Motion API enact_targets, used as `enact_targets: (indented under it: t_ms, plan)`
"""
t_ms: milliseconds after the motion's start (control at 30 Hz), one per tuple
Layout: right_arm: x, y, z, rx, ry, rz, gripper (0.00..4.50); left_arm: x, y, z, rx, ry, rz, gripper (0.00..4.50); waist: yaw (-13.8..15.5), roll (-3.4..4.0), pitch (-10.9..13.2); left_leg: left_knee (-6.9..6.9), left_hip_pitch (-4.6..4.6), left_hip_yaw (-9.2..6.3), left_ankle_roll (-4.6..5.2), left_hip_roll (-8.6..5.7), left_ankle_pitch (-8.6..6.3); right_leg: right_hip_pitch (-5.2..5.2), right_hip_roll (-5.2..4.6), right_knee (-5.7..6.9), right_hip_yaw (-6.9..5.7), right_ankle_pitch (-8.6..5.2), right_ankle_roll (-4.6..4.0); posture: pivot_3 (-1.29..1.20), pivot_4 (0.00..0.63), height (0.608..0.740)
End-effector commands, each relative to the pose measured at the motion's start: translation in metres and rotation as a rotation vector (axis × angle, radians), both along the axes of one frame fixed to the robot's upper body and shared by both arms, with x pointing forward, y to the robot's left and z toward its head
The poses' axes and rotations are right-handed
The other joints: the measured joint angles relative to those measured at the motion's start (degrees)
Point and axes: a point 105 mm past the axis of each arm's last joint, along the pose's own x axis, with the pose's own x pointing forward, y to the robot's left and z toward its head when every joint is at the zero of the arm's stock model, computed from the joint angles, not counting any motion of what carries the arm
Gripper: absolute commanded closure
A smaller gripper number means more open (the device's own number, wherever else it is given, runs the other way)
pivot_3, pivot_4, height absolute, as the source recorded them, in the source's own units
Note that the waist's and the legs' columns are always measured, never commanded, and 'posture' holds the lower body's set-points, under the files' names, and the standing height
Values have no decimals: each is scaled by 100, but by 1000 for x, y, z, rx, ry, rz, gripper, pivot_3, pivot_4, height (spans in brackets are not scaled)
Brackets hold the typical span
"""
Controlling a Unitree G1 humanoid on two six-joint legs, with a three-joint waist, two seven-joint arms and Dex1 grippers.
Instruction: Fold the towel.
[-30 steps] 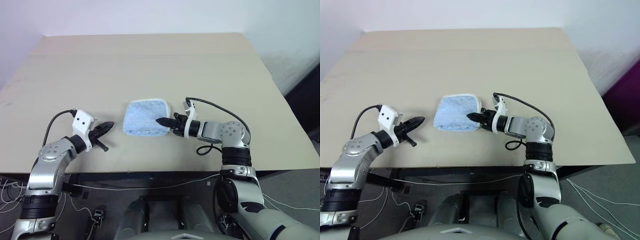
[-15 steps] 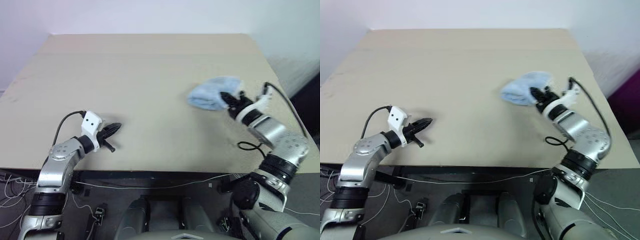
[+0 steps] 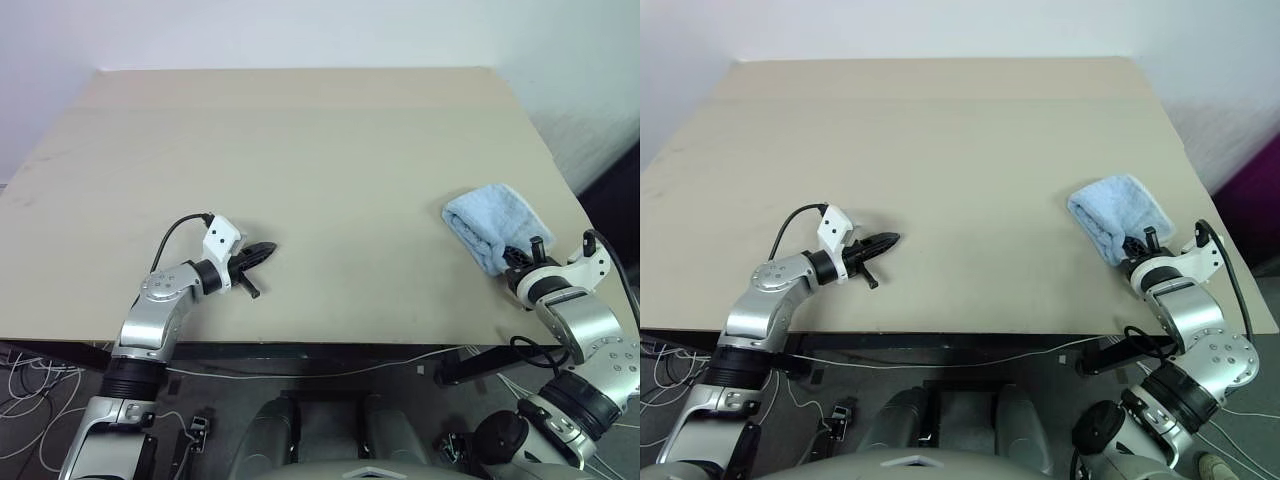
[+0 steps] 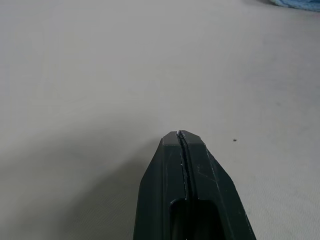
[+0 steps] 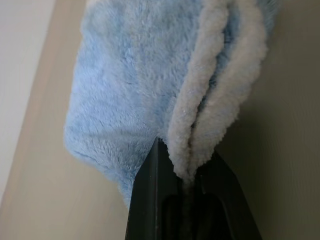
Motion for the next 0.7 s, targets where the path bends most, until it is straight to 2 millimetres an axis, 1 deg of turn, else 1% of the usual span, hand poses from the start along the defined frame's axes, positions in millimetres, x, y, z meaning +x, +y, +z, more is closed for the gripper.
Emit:
enact_targets:
  t_ms: [33, 100, 200, 300, 333, 367, 433, 533, 633, 700]
  plan:
    - [-3, 0, 16, -21, -50, -8, 4444, 3, -5, 10, 0, -48, -24, 4500, 1, 0, 0, 0, 0, -1, 0, 0, 0, 0, 1, 0, -1, 0, 0, 0, 150, 740]
    - [-4, -1, 17, -15, -51, -9, 4444, 3, -7, 9, -1, -47, -29, 4500, 1, 0, 0, 0, 1, 0, 0, 0, 0, 1, 1, 0, -1, 0, 0, 0, 150, 740]
    - [-6, -4, 19, -5, -59, -23, 3666, 3, -9, 8, -3, -46, -33, 4500, 1, 0, 0, 1, 1, 0, 0, 0, 0, 2, 1, -1, -1, 0, 0, 0, 150, 740]
    - [-8, -8, 22, 4, -74, -44, 2739, 3, -8, 7, -5, -45, -33, 4500, 2, 0, 0, 1, 1, 0, 0, 0, 0, 3, 1, -1, -1, 0, 0, 0, 150, 740]
    - [-8, -8, 23, 6, -77, -49, 2298, 3, -8, 7, -6, -44, -32, 4500, 2, 0, 0, 1, 1, 0, 1, 0, 0, 4, 2, -2, -1, 0, 1, 0, 150, 740]
    - [-9, -9, 23, 6, -79, -55, 2031, 3, -8, 6, -6, -43, -32, 4500, 2, 0, 0, 1, 1, 0, 1, 0, 0, 4, 3, -1, -1, 0, 1, 0, 150, 740]
    - [-10, -13, 24, 2, -77, -83, 1349, 3, -8, 6, -8, -42, -33, 4500, 2, 0, 0, 1, 2, 0, 1, 0, 0, 4, 3, -1, -1, 0, 1, 0, 150, 740]
    - [-14, -29, 28, -38, -81, -168, 331, 2, -8, 5, -10, -37, -35, 4500, 4, 0, 0, 2, 2, 0, 1, 0, 0, 5, 3, -1, -1, 0, 1, 0, 150, 740]
    - [-20, -47, 33, -91, -95, -259, 331, 1, -8, 3, -6, -33, -36, 4500, 9, 0, 0, 2, 2, 0, 1, 0, 0, 5, 4, -1, -1, -1, 1, 0, 150, 740]
    - [-21, -54, 40, -123, -121, -289, 331, 2, -5, 3, -6, -32, -21, 4500, 11, 0, 0, 3, 2, 0, 1, 0, 0, 6, 4, -2, -1, -1, 1, 0, 150, 740]
